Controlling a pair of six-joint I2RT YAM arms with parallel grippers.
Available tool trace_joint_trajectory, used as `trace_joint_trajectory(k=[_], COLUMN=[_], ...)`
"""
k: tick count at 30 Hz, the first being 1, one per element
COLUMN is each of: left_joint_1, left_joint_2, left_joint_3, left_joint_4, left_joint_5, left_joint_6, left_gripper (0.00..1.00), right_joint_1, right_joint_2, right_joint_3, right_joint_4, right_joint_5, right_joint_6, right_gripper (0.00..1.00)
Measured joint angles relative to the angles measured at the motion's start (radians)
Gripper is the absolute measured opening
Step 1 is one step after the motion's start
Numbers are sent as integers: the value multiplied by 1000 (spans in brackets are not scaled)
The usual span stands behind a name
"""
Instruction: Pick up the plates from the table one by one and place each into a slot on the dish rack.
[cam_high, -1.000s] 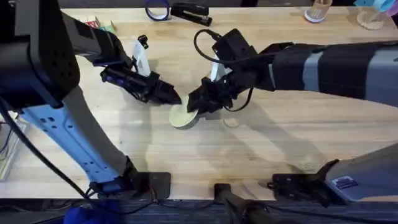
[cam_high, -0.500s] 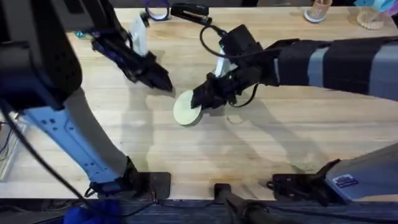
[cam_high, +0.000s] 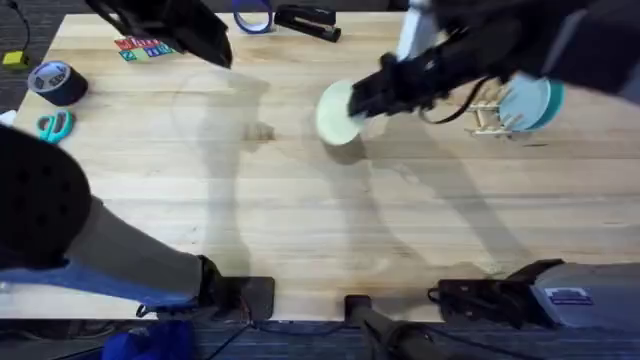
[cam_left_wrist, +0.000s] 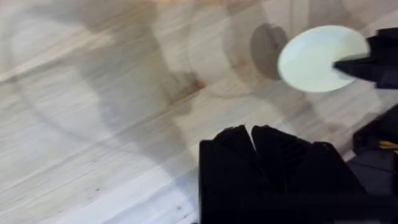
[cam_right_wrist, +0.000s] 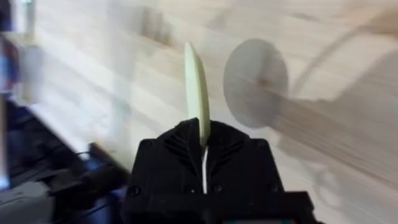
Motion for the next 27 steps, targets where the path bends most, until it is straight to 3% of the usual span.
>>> trace_joint_trajectory(k=[3,4,9,14,19,27], left_joint_1=[0,0,0,0,0,0], left_joint_2=[-30,-37,-47,-45,-45,-45], left_joint_3=[44,53,70,70,70,70], left_joint_4=[-6,-7,-22,-22,-22,-22], left_joint_5=[-26,-30,-41,-52,-54,-54], left_joint_6=[-11,-11,-21,-25,-25,-25], left_gripper=[106,165,942,992,992,992], right_joint_1=[-25,-33,-111,-222,-345,-501], right_joint_2=[-38,-48,-96,-149,-197,-180], right_joint_3=[80,106,256,372,407,407], right_joint_4=[-127,-161,-330,-432,-465,-469], right_joint_5=[114,149,349,543,701,777], right_joint_6=[-76,-95,-190,-283,-380,-539], right_gripper=[31,31,31,31,31,32])
